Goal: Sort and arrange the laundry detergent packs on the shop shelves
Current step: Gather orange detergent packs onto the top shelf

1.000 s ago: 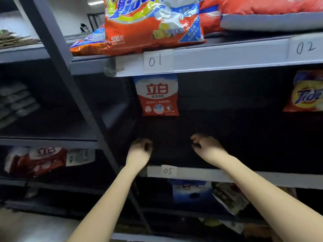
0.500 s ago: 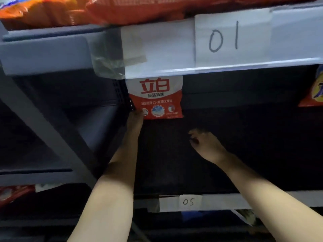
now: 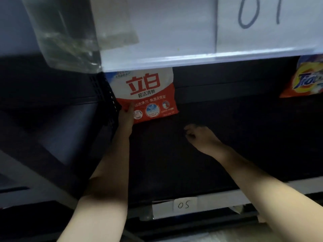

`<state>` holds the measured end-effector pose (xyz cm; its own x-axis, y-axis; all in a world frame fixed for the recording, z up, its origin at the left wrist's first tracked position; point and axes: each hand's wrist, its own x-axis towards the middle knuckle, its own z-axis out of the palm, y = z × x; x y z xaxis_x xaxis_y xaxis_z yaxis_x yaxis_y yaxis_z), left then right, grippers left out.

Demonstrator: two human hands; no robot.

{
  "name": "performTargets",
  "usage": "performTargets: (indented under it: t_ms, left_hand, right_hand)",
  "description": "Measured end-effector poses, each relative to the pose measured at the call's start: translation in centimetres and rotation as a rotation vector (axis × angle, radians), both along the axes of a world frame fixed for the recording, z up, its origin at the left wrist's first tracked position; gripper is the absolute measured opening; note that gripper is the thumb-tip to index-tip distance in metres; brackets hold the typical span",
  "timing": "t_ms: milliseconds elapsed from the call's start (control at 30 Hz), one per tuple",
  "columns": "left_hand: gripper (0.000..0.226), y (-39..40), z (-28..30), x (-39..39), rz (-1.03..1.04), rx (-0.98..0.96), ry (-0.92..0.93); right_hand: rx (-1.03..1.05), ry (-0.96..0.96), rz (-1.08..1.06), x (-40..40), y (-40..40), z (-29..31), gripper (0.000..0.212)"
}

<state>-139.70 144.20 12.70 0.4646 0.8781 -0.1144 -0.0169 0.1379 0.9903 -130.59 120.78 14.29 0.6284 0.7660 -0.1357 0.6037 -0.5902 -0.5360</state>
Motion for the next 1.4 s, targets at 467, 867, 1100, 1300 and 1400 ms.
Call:
performTargets:
  t_ms: [467, 867, 1100, 1300, 1400]
  left_hand:
    - [0.023, -7.8, -0.2, -2.0, -0.123, -0.05, -0.041]
    - [0.024, -16.8, 4.2, -2.1, -0.501, -0.167, -0.059]
    - [0.011, -30.4, 5.3, 0.8, -0.533, -0.069, -0.064]
    - [0.021, -41.9, 8.3, 2.2, -0.636, 0.102, -0.04]
    - [0.024, -46.0, 11.2, 2.2, -0.684, 0.221, -0.116]
  right_hand:
    - [0.327, 0.579, -0.115, 1.5, -1.8, -0.3, 0.058]
    - [0.588, 0.674, -0.256, -0.7, -14.0, 0.8, 0.038]
    - [0.663, 0.578, -0.468, -1.9, -28.0, 1.6, 0.019]
    - [0.754, 0.502, -0.608, -3.0, -39.9, 4.0, 0.029]
    - [0.841, 0.478, -0.614, -3.0, -44.3, 6.7, 0.027]
